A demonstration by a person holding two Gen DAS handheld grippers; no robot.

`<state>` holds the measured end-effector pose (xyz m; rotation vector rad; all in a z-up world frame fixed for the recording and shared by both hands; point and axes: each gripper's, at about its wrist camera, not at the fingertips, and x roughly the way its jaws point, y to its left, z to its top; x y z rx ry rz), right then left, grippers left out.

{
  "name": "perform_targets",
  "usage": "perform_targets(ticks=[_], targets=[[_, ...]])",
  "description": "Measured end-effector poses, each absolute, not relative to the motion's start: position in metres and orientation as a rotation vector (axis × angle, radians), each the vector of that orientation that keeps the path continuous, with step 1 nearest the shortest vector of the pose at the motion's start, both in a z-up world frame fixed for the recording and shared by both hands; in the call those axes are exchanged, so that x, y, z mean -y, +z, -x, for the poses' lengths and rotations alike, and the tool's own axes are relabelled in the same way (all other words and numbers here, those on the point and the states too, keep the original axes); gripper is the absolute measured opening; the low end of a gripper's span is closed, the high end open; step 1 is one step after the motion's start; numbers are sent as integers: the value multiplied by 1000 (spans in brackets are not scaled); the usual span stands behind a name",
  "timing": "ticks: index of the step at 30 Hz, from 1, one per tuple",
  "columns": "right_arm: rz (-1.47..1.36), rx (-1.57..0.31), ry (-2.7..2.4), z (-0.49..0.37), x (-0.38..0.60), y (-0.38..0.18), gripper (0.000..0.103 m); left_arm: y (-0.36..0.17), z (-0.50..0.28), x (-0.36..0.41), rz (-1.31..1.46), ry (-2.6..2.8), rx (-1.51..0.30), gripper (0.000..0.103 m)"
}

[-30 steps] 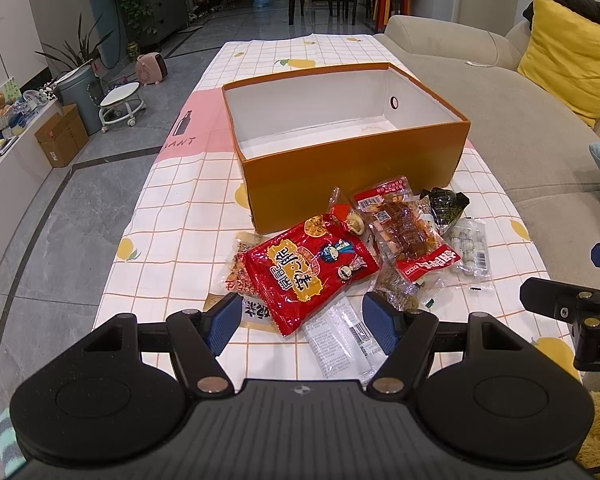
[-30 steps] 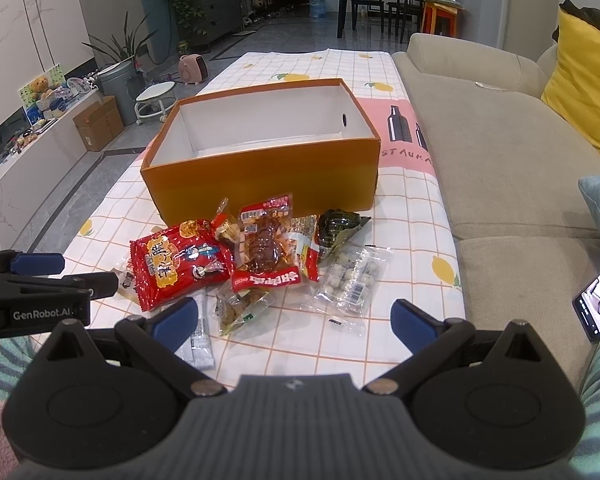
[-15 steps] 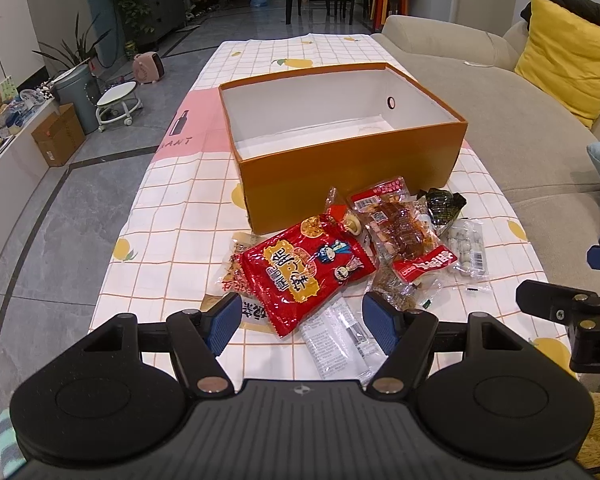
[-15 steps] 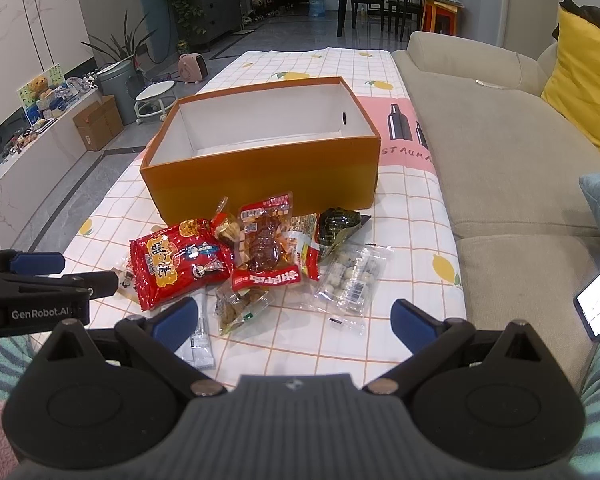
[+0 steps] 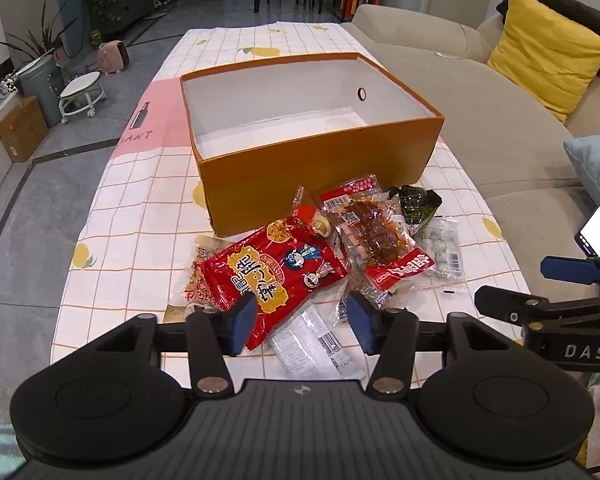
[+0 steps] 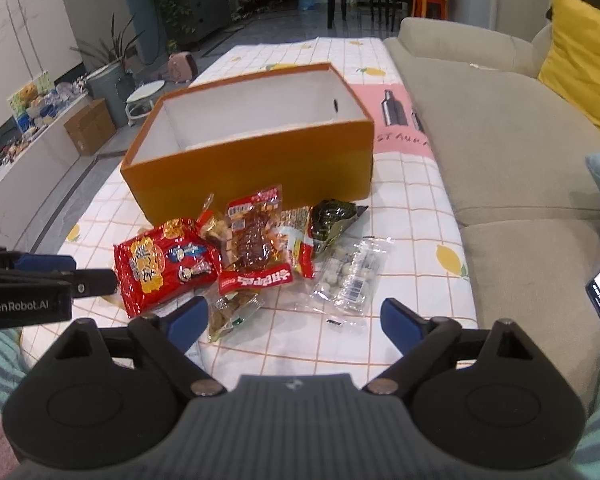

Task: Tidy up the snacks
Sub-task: 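Grasp the red chip bag with the left tool while the right tool grasps a small clear snack pack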

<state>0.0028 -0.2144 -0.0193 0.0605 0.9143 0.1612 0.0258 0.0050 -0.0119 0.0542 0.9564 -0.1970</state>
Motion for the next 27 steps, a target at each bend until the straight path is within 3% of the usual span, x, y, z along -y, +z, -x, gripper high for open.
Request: perform_targets(ticks=[4,7,10,14,24,27], targets=[[-54,-958,184,-14,208,-30,83,-18,-36,-3,-96,-228,-977,61],[-103,-1009,202,-25,205,-40,83,-24,-47,0,-157,-257,-994,73],[-145,-1059,208,-35,202,-53,83,-32,-57,-1,-214,-259,-997,77],[-185,-1107,204,-48,197,-67,77,-44,-70,-6,-250,-264,-1037,79],[-269,-1187,215,-75,180,-90,76,-75,-93,-7,-364,-343,-1115,84],[-279,-1207,211,-79,177,-98,67,-86,-96,-6,-407,-349,-1130,84]])
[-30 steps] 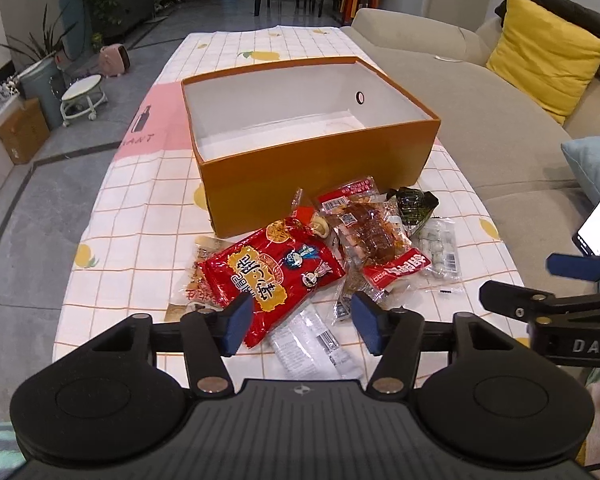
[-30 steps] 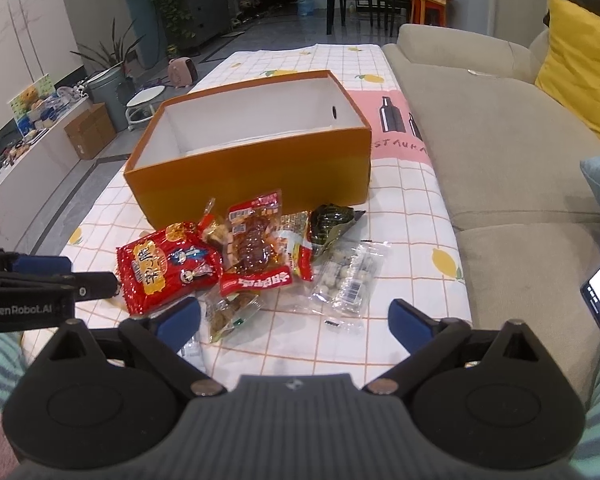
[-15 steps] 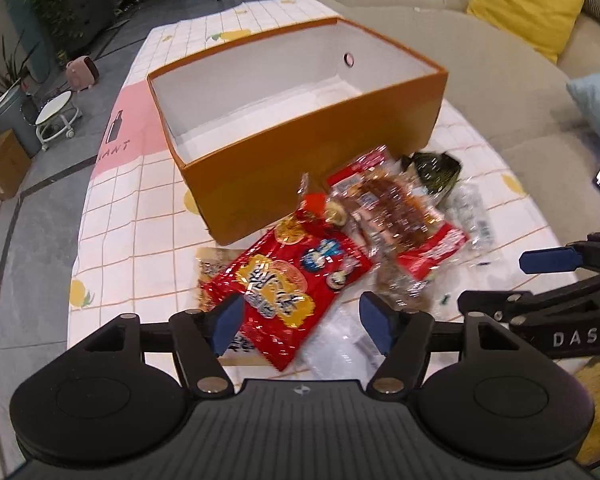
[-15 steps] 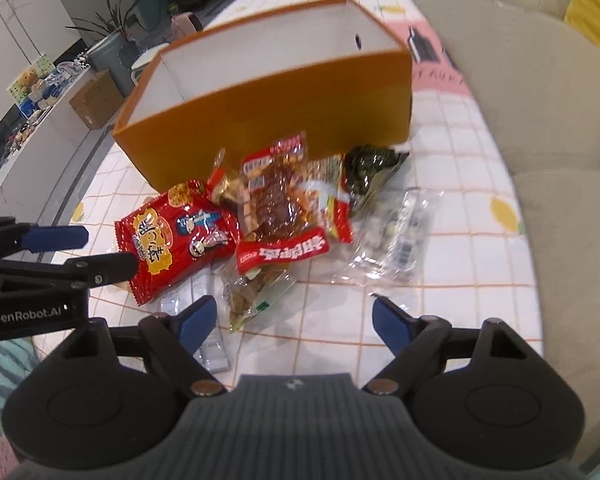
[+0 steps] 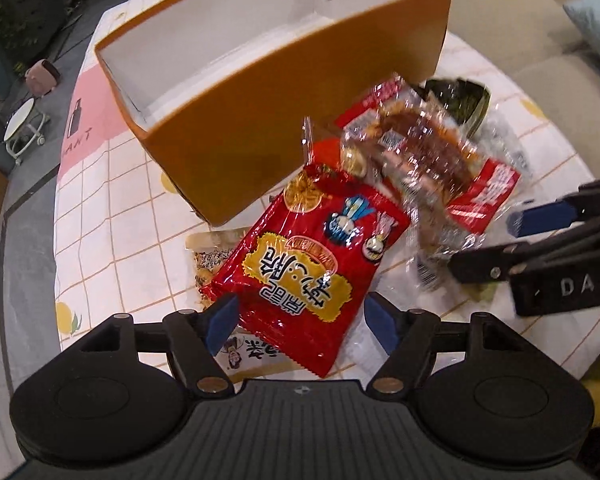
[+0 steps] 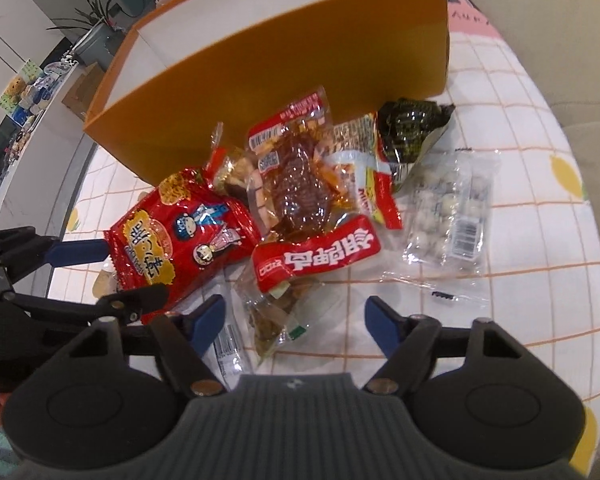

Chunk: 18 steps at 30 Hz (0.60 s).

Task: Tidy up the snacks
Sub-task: 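Grasp the red chip bag with the left tool while the right tool grasps a small clear snack pack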

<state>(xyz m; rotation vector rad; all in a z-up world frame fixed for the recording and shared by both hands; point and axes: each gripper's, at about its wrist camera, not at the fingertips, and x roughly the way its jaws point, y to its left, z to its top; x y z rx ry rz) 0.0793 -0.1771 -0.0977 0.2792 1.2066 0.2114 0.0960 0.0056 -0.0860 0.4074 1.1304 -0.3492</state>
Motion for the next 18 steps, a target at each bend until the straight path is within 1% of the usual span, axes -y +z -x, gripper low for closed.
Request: perform_targets(ticks=[4,6,8,10,13,18], targets=[[-303,-1207,229,-81,180,-102,54,-93,-96,-4,-425,-368,-1129,84],[-313,-1202,252,-80,181,-101,41,-93,-95,-1,-435,-369,-1127,84],[-300,-1199,268,-78,181,-98,39,-92,-95,1,-433,-368,-1131,81],[-276,-1193,272,-75,183,-95,37,-92,-95,3,-396,-386,-1150,74],[-271,-1192,257,-69,193,-94,32,-90,-91,3,-315,-413,-1178,73],[-277,-1199,206,-61,213,-91,32,-90,-83,8,-173,-449,-1210,71]])
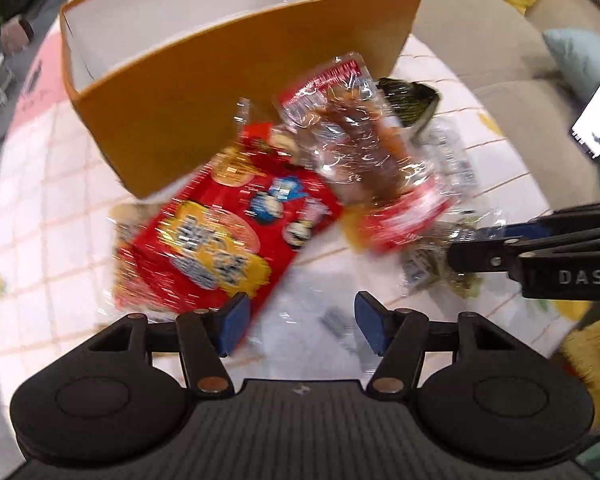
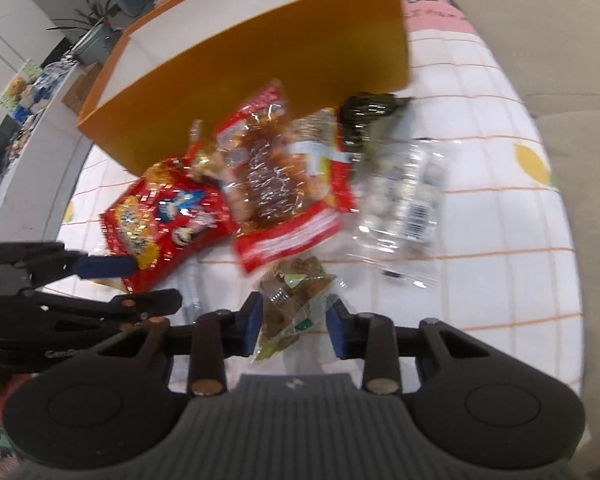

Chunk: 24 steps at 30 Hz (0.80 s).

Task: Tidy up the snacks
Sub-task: 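Grasp the red chip bag with the left tool while the right tool grasps a small clear snack pack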

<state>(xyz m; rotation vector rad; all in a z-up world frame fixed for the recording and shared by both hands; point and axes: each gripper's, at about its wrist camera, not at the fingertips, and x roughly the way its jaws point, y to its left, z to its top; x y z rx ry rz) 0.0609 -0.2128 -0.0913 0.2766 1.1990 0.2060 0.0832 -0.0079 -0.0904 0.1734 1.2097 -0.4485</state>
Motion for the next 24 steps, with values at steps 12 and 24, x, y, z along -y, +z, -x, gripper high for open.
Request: perform_targets(ticks=[12,24], targets=[[-295,-1188,155,-59,235,-89,41,-87,-68,19,-191,-416,-1173,72],[-246,-1206,208,-67,213,-102,34,-73,-64,-4,-240,-295,-1108,78]])
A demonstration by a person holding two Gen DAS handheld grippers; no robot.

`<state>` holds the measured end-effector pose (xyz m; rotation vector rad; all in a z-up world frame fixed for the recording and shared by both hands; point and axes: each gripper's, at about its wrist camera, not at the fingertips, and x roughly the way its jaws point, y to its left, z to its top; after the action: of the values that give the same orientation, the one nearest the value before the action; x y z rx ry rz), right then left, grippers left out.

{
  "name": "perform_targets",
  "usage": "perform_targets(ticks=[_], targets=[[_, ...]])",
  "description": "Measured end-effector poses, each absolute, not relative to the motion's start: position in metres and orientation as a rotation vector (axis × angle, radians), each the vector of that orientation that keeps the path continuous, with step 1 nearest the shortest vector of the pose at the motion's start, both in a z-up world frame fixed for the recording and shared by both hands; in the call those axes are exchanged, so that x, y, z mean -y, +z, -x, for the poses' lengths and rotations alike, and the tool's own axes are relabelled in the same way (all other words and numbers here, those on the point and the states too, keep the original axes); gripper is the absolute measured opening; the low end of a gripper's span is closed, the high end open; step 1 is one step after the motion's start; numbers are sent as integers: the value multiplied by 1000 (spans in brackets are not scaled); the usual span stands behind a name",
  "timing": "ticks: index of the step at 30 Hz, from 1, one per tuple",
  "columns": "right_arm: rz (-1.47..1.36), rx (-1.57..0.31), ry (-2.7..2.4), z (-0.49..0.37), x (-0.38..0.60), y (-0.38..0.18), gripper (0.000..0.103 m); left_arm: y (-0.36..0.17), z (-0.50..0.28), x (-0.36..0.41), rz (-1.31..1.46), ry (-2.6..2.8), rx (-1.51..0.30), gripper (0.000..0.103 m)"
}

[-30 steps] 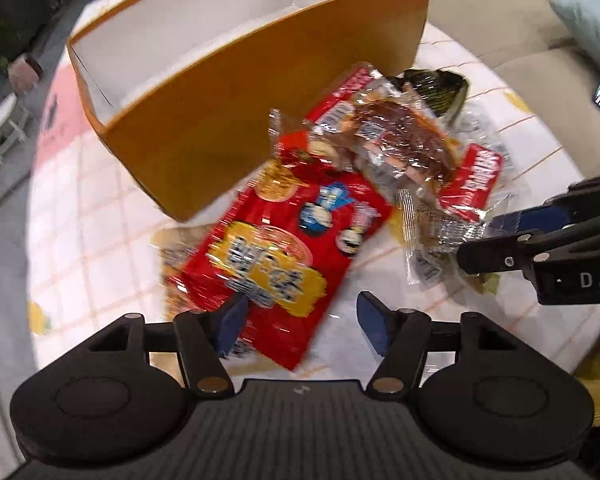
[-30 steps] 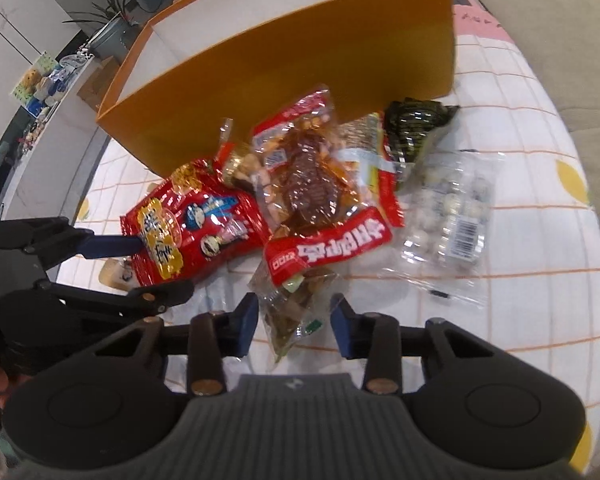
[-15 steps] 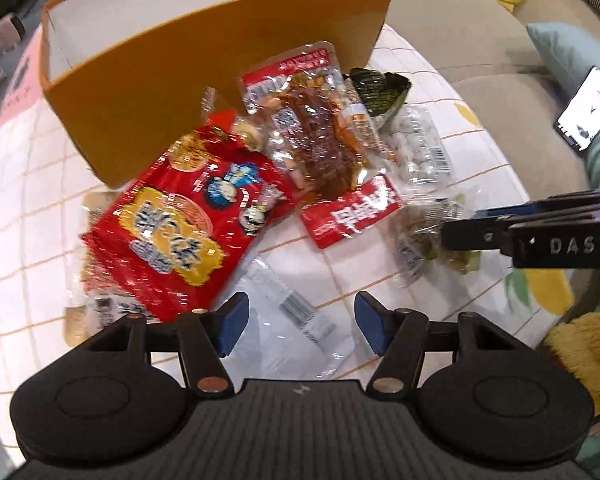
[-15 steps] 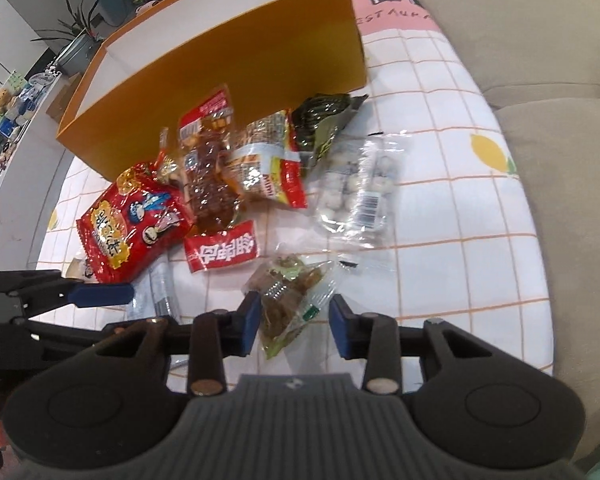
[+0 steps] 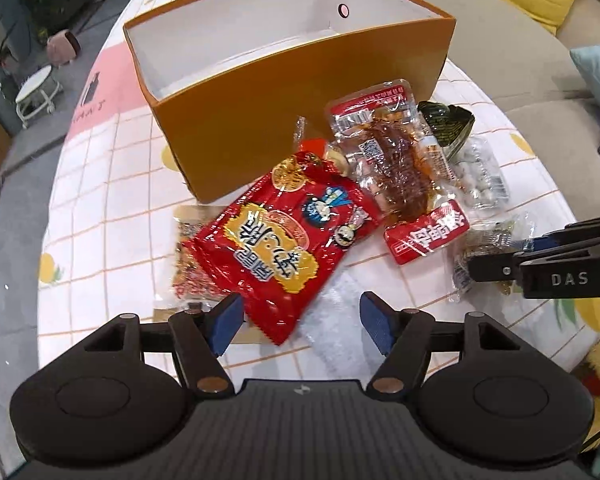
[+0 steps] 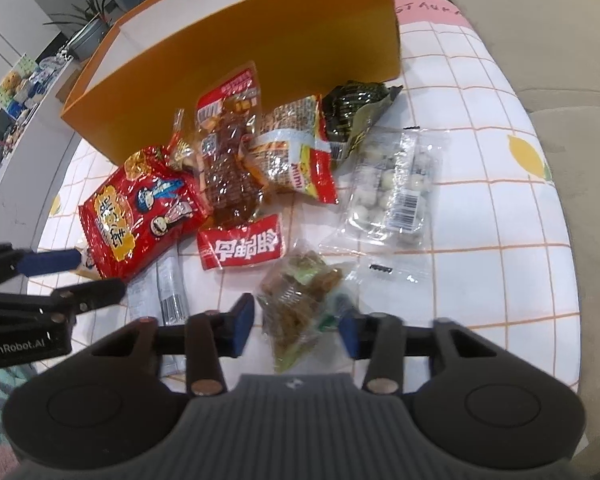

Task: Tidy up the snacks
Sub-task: 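Grasp the red chip bag with the left tool while the right tool grasps a small clear snack pack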

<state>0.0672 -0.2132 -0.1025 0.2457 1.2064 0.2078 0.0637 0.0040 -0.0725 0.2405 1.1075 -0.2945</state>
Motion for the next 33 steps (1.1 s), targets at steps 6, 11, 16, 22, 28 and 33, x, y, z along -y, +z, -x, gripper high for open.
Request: perform_targets(ticks=[6,11,16,22,28,33], targets=[[-227,-1206,210,-62,217,-99,30,-77,-67,-2,-325,-313,-1088,81],[-222,-1210,202,-63,223,-99,30,-80,-73,13,-486,-353,-1030,84],[-212,-1209,214,-65,218,-100,32,-88,-78,36,-685,-420,-986,86],[-220,-1207,212,-66,219,-101,35,-107,-82,52,-878,-475,-980,90],[-225,-1200,215,-69,221,-102,37,-114,-94,61,-900,-465,-985,91],[-233,-1199,231,-69,221,-104,33,-114,-104,66,-849,-452,-987,92]])
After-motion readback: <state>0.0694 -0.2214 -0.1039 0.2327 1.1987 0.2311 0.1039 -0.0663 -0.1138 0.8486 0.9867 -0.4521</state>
